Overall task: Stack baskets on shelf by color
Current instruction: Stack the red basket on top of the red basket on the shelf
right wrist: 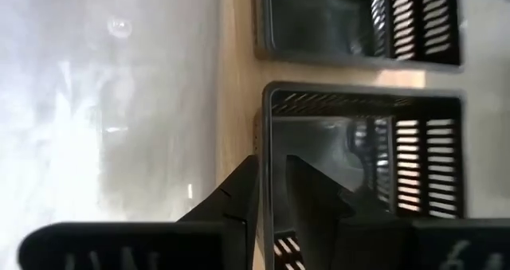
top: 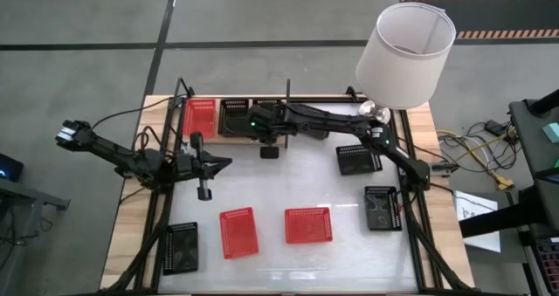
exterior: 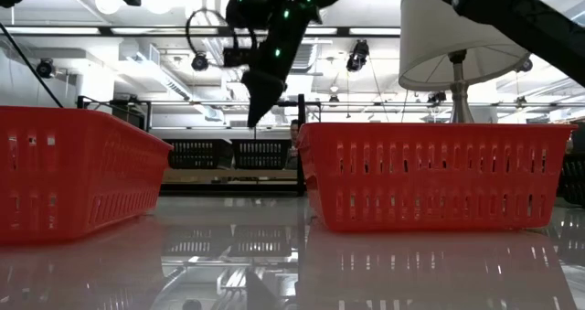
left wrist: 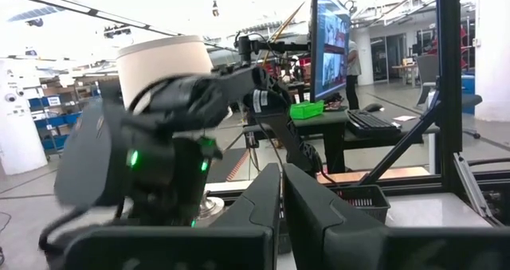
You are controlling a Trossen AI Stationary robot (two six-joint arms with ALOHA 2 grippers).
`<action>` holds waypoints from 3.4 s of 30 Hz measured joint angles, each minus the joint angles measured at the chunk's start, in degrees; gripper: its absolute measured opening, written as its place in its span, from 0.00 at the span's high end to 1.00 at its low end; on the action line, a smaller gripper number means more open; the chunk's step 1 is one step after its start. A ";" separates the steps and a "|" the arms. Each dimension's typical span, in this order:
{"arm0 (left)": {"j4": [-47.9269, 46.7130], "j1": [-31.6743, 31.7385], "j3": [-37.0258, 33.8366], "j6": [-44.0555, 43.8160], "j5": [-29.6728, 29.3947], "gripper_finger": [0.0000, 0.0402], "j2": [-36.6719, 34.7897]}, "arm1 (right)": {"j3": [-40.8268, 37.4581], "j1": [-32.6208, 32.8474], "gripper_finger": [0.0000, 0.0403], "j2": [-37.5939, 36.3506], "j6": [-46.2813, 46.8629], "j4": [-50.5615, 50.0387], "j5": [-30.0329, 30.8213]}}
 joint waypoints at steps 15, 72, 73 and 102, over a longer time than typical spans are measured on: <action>0.76 0.00 0.00 -1.78 0.02 1.00 0.63 | -1.21 10.99 0.98 -10.88 4.83 -20.28 -11.63; -39.63 -16.06 43.26 -72.50 0.66 1.00 49.56 | -101.17 34.33 0.98 -86.64 -4.13 67.94 -2.40; -42.28 -16.67 44.23 -72.67 0.74 1.00 49.57 | -101.18 34.33 0.98 -86.56 -4.17 68.15 -2.40; -95.48 -17.70 80.70 -76.26 21.66 1.00 75.12 | -101.20 34.20 0.98 -86.40 -3.58 68.37 -2.43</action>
